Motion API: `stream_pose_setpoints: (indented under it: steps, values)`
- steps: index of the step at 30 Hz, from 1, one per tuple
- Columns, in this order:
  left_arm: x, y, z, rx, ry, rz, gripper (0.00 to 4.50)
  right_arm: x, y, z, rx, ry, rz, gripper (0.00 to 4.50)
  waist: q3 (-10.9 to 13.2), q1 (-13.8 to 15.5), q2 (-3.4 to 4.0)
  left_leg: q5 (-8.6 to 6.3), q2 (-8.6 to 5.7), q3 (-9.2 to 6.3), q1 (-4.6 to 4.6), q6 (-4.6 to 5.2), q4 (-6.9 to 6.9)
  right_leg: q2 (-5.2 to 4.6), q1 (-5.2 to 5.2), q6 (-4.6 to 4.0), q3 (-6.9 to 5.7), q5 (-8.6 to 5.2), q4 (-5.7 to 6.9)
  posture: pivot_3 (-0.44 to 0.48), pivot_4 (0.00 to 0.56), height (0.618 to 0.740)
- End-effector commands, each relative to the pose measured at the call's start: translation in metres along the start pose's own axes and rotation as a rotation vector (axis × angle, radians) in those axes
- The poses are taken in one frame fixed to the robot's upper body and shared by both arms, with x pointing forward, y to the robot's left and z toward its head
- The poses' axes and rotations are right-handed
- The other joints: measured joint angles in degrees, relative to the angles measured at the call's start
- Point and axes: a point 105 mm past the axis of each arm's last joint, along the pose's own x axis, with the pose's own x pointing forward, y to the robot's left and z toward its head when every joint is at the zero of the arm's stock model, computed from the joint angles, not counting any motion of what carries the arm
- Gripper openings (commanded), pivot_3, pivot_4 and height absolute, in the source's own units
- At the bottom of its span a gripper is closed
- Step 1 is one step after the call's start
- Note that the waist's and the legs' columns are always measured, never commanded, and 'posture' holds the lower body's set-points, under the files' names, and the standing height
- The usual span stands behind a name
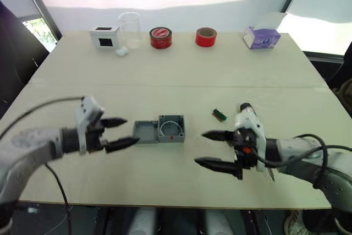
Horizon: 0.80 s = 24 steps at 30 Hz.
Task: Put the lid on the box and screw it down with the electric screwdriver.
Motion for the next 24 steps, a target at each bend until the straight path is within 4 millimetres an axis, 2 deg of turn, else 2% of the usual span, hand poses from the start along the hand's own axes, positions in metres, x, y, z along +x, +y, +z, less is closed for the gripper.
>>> stream_pose_setpoints:
  steps: [1, 5, 7, 10, 14, 23, 24]
  values:
    - [0.012, -0.008, 0.014, 0.196, 0.068, -0.143, 4.41, 0.003, -0.001, 0.006, -0.073, 0.004, -0.03, 4.5, 0.0, -0.1, 0.05, 0.01, -0.03, 0.03, -0.05, -0.01, -0.03, 0.0, -0.08, -0.03, 0.02, 0.02, -0.01, 0.0, 0.15, 0.74]
    - [0.042, -0.005, 0.015, 0.422, 0.218, -0.246, 4.41, 0.007, 0.008, -0.006, -0.086, 0.044, 0.003, 4.5, 0.0, 0.1, 0.01, 0.02, -0.03, 0.02, -0.07, 0.0, -0.06, 0.11, -0.07, 0.07, -0.02, 0.07, -0.01, 0.0, 0.15, 0.74]
    - [0.058, -0.006, 0.015, 0.488, 0.277, -0.307, 4.41, 0.007, -0.002, -0.019, -0.13, 0.099, -0.065, 4.5, 0.0, 0.1, -0.01, 0.03, -0.03, 0.02, -0.07, 0.02, -0.01, 0.21, -0.04, 0.13, -0.03, 0.1, 0.02, 0.0, 0.15, 0.74]
    - [0.087, -0.007, 0.021, 0.473, 0.307, -0.35, 4.41, 0.006, -0.01, -0.033, -0.133, 0.119, -0.12, 4.5, 0.1, 0.4, -0.06, 0.01, -0.06, 0.04, -0.07, 0.11, 0.19, 0.39, 0.06, 0.17, -0.1, 0.11, 0.07, 0.0, 0.15, 0.74]
    - [0.11, -0.01, 0.009, 0.537, 0.369, -0.388, 4.41, 0.009, -0.01, -0.035, -0.14, 0.088, -0.166, 4.5, 0.1, -0.5, -0.1, -0.16, -0.01, 0.02, -0.15, 0.41, 0.71, 0.51, 0.2, 0.53, -0.04, 0.2, 0.16, 0.0, 0.15, 0.74]
    - [0.122, -0.012, -0.01, 0.543, 0.446, -0.431, 4.41, 0.008, -0.008, -0.038, -0.142, 0.079, -0.224, 4.5, 0.1, -0.2, -0.1, -0.17, 0.04, 0.0, -0.14, 0.43, 0.81, 0.56, 0.18, 0.63, -0.01, 0.2, 0.27, 0.0, 0.15, 0.74]
    - [0.123, -0.012, -0.013, 0.55, 0.457, -0.433, 4.18, 0.009, -0.009, -0.038, -0.143, 0.077, -0.229, 4.5, 0.1, -0.2, -0.1, -0.17, 0.04, 0.0, -0.14, 0.42, 0.83, 0.56, 0.19, 0.64, -0.01, 0.21, 0.27, 0.0, 0.15, 0.74]
